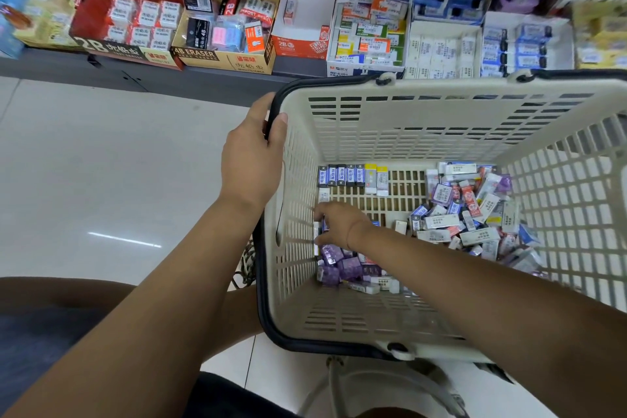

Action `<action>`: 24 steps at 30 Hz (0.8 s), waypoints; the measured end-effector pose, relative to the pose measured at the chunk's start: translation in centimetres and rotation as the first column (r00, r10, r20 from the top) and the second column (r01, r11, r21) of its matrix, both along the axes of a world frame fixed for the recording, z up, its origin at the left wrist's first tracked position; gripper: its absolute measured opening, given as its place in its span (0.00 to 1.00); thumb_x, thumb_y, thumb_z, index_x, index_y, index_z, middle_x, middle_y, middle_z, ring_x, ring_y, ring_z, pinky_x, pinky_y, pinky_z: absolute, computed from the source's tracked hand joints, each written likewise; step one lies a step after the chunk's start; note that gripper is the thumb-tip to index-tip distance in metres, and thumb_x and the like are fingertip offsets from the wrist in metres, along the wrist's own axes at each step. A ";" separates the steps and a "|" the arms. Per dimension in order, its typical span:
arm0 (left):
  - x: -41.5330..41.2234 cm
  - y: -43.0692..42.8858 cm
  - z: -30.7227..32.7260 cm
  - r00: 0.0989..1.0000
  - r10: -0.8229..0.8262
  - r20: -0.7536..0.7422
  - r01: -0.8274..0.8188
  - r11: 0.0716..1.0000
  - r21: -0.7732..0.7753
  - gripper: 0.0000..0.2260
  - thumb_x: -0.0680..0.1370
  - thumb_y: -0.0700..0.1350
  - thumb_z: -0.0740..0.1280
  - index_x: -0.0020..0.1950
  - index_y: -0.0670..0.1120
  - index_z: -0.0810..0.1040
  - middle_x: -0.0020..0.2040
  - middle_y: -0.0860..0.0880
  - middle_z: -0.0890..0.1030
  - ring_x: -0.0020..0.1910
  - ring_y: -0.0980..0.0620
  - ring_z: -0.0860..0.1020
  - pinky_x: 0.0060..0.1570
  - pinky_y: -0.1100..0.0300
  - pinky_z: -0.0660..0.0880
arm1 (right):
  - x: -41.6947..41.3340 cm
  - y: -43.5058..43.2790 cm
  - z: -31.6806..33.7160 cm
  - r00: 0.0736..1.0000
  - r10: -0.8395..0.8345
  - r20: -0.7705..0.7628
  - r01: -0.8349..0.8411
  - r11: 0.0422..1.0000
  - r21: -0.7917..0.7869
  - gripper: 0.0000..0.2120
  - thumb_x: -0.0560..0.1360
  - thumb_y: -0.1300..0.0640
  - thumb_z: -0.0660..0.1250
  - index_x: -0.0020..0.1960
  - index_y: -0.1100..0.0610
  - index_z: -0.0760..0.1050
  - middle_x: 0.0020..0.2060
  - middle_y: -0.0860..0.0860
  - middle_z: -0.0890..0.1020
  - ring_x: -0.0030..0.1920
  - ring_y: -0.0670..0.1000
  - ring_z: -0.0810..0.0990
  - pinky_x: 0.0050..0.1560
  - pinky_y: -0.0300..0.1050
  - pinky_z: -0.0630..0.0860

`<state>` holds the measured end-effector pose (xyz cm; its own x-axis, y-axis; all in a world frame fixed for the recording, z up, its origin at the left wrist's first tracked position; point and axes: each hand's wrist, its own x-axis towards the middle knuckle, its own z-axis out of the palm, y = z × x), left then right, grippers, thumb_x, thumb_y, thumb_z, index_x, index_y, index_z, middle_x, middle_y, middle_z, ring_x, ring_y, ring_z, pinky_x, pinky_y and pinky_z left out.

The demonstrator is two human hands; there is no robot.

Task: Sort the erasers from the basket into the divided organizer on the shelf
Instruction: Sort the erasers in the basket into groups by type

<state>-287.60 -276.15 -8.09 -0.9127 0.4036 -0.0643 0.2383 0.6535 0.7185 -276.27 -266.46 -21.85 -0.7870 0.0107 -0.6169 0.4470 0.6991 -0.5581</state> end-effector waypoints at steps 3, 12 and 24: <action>0.0 0.0 -0.1 1.000 -0.001 -0.001 0.001 1.000 0.005 0.17 0.82 0.51 0.58 0.71 0.53 0.69 0.49 0.50 0.83 0.47 0.52 0.80 0.51 0.56 0.78 | 0.0 -0.3 0.2 0.999 -0.006 -0.038 0.006 1.000 -0.003 0.19 0.69 0.53 0.75 0.55 0.56 0.72 0.53 0.52 0.74 0.52 0.52 0.75 0.54 0.46 0.74; -0.1 -0.1 -0.2 1.000 -0.005 0.006 0.005 1.000 0.014 0.16 0.82 0.50 0.57 0.70 0.52 0.70 0.49 0.49 0.83 0.47 0.52 0.80 0.48 0.60 0.75 | 1.2 -0.3 1.2 0.965 -0.242 -0.100 0.208 0.942 -0.264 0.13 0.68 0.62 0.76 0.45 0.55 0.72 0.47 0.50 0.79 0.42 0.49 0.76 0.47 0.44 0.75; -0.8 0.7 -0.2 0.999 -0.042 -0.020 0.042 0.999 0.025 0.16 0.82 0.50 0.57 0.70 0.52 0.71 0.54 0.52 0.82 0.52 0.55 0.79 0.53 0.60 0.75 | 2.1 14.6 1.3 0.846 -0.525 -0.089 0.531 0.818 0.221 0.05 0.74 0.61 0.70 0.49 0.58 0.76 0.40 0.55 0.78 0.43 0.55 0.77 0.43 0.42 0.72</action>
<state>-288.41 -275.47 -8.34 -0.8958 0.4430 -0.0364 0.2791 0.6242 0.7297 -274.15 -251.82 -20.51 -0.6339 0.5662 -0.5268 0.7734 0.4681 -0.4275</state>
